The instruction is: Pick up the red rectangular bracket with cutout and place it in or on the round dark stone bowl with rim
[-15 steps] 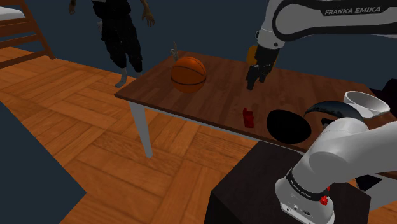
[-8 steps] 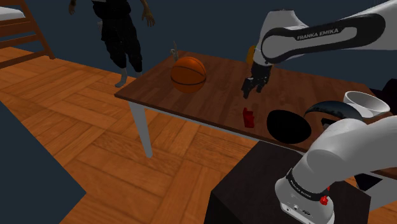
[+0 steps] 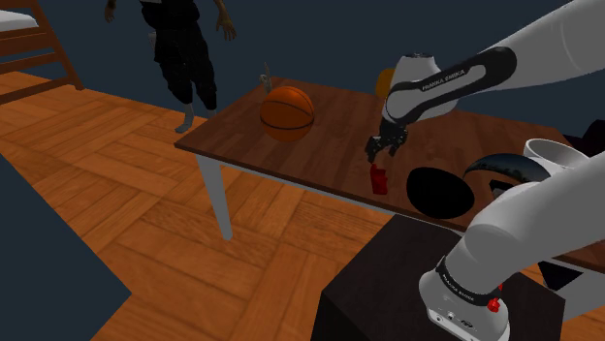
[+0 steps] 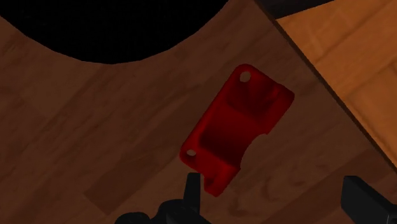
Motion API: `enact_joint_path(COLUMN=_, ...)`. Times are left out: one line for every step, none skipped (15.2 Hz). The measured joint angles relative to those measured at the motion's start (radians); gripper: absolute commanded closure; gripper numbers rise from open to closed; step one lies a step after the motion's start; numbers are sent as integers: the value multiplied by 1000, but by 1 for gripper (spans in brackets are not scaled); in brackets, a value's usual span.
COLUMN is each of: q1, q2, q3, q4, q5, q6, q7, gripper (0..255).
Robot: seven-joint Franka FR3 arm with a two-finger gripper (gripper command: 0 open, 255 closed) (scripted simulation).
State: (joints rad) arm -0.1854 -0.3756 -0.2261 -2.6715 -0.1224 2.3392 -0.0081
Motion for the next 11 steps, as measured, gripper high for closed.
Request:
enact_joint_path(q1=-10, q2=32, q3=-13, q4=-9, q5=-2, q6=42, q7=-1, gripper=0)
enact_joint_path(q1=-16, q2=63, q3=-21, q4=-10, q5=0, q6=76, q7=5, gripper=0)
enact_joint_path(q1=-18, q2=92, q3=-28, q4=-9, q5=3, q6=104, q7=8, gripper=0)
enact_joint_path(q1=-19, q2=113, q3=-31, q4=-12, q5=6, q6=129, q7=10, gripper=0)
enact_joint_path(q1=-20, q2=129, q3=-35, q4=-14, q5=7, q6=148, q7=6, gripper=0)
enact_joint_path(q1=-19, q2=145, q3=-37, q4=-16, q5=10, q6=165, q7=6, gripper=0)
enact_joint_path(q1=-17, q2=162, q3=-39, q4=-17, q5=14, q6=184, q7=3, gripper=0)
enact_joint_path(q1=-16, q2=178, q3=-42, q4=-20, q5=18, q6=203, q7=0, gripper=0)
enact_joint_path(q1=-15, q2=192, q3=-43, q4=-23, q5=21, q6=220, q7=-3, gripper=0)
enact_joint_path(q1=-14, q2=206, q3=-45, q4=-30, q5=25, q6=240, q7=-6, gripper=0)
enact_joint_path(q1=-12, q2=218, q3=-46, q4=-30, q5=28, q6=252, q7=-8, gripper=0)
